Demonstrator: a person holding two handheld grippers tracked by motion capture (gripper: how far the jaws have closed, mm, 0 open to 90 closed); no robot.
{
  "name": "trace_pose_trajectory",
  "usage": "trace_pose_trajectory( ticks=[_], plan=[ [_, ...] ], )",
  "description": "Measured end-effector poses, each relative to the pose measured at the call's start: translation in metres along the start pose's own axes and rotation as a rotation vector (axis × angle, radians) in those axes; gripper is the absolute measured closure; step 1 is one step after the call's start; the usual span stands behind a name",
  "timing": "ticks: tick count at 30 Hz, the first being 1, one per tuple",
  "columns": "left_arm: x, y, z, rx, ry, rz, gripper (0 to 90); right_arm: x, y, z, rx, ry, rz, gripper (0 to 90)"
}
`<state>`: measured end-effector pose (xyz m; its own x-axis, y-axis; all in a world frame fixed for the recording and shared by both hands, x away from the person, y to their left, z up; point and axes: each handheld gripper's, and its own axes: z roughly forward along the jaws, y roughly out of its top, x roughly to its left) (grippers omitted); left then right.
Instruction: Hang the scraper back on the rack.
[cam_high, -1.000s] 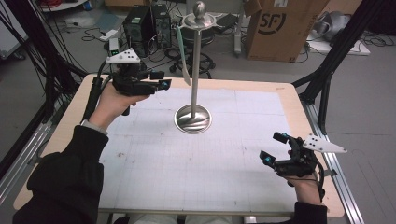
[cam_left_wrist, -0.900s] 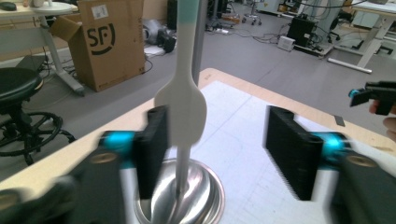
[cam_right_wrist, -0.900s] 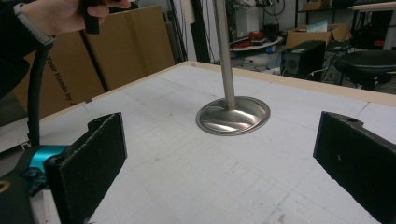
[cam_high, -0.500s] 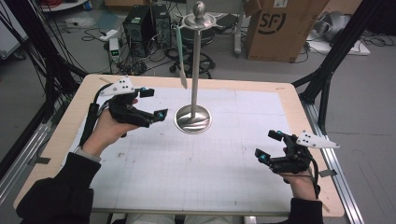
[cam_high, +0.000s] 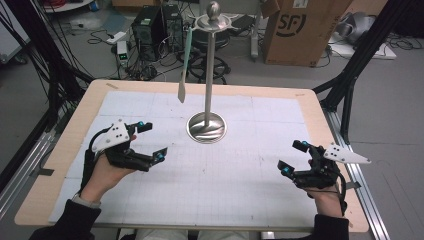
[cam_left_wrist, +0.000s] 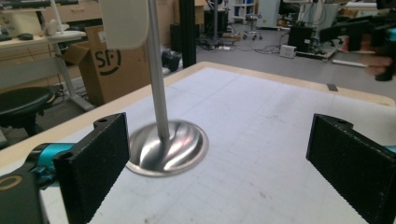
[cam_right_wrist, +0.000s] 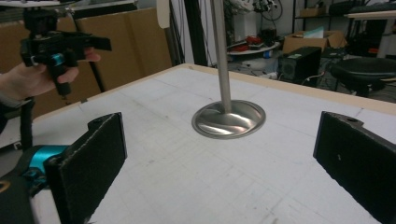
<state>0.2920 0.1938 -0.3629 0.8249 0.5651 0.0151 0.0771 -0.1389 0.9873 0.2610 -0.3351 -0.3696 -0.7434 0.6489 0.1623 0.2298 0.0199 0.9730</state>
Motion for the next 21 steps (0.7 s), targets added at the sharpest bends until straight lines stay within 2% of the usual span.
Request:
trace_pose_trajectory(
  ticks=[9, 13, 15, 21],
  plan=[
    [0.013, -0.023, -0.021, -0.017, 0.067, -0.051, 6.8, -0.011, -0.012, -0.011, -0.039, -0.020, -0.008, 1.5],
    [0.025, -0.037, -0.034, -0.014, 0.123, -0.106, 6.8, -0.015, -0.015, -0.014, -0.032, -0.032, 0.004, 1.6],
    [0.028, -0.044, -0.041, -0.023, 0.135, -0.127, 6.8, -0.015, -0.015, -0.015, -0.035, -0.037, 0.010, 1.5],
    [0.033, -0.060, -0.053, -0.009, 0.160, -0.139, 6.8, -0.015, -0.016, -0.014, -0.035, -0.037, 0.008, 1.6]
  ],
)
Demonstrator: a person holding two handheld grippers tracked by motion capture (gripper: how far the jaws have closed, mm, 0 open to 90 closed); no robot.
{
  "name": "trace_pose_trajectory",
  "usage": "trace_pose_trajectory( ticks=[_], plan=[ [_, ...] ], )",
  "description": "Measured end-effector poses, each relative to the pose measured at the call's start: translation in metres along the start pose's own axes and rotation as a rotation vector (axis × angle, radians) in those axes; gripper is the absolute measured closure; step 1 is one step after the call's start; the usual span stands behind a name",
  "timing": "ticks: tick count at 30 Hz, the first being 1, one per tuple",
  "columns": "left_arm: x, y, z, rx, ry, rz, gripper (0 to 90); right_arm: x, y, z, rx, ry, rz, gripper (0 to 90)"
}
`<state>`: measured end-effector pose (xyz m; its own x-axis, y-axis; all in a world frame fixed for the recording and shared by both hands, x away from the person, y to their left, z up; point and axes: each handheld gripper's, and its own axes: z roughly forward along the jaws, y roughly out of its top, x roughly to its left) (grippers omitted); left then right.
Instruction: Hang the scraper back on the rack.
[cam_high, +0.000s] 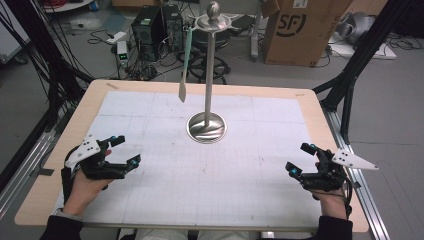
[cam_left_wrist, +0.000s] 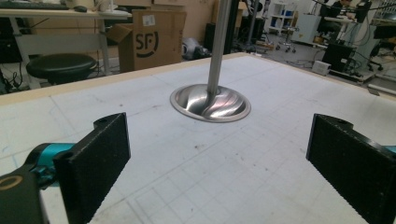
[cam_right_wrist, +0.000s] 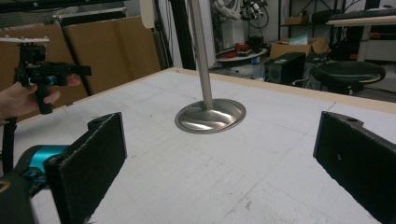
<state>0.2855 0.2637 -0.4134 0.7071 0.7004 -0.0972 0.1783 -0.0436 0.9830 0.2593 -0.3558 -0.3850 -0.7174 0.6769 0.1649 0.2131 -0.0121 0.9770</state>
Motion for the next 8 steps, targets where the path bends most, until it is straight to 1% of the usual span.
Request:
trace_pose_trajectory(
  ticks=[3, 8],
  plan=[
    [0.0029, -0.0007, -0.0004, 0.001, 0.021, -0.016, 6.8, 0.0008, -0.0005, 0.0018, 0.006, 0.004, -0.005, 1.5],
    [0.0015, -0.0023, 0.0016, 0.012, 0.016, -0.005, 6.8, 0.0026, -0.0001, 0.0047, 0.012, 0.009, -0.008, 1.6]
  ],
)
